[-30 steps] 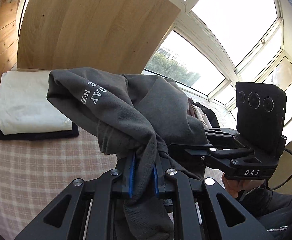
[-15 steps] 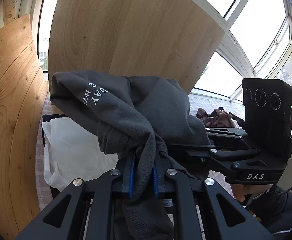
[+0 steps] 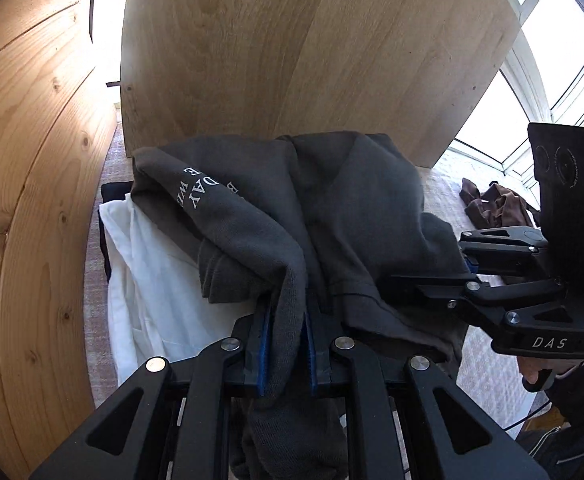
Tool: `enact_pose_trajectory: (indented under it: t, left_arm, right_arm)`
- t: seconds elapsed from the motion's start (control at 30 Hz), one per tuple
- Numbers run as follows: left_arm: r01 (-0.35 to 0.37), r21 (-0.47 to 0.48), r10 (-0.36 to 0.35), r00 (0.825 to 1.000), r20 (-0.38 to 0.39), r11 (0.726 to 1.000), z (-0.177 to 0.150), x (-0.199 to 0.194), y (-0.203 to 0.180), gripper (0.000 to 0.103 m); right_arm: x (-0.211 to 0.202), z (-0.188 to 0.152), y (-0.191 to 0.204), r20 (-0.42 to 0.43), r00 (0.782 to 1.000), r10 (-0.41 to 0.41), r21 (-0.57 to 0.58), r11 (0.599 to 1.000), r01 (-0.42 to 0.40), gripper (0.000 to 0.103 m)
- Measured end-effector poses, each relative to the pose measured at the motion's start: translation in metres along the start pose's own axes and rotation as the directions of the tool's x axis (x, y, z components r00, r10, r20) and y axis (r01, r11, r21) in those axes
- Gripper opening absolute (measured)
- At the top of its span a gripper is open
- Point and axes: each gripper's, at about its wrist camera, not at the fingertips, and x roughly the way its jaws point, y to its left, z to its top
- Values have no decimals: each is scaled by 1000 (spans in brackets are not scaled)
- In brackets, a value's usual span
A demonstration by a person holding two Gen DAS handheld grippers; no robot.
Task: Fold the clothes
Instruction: 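Lower the sweatshirt onto the white and navy clothes stack with both grippers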
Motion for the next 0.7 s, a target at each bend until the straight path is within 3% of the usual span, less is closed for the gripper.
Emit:
enact_pose_trajectory:
  t: [0.23,0.43,0.63,0.7]
  left_arm:
    - [-73,-22,72,997,-18,997,-8,-16,26,13]
    - [-89,-51,87,995,-44,995,-14,0,36,13]
    - [-91,-75,90,996,-14,993,-15,-14,35,13]
    - [-107,-104,106,994,-15,989,-19,-16,39,19]
  right_arm:
    - [-25,-24,-33,-15,999,-47,84,995,48,14]
    - [-2,-54,-77,-99,992,-83,188,977,101,17]
    - [-7,-45,-63,-107,986,-131,126,982,144,17]
    - [-6,-44,-60,-115,982,-153,104,981,165,17]
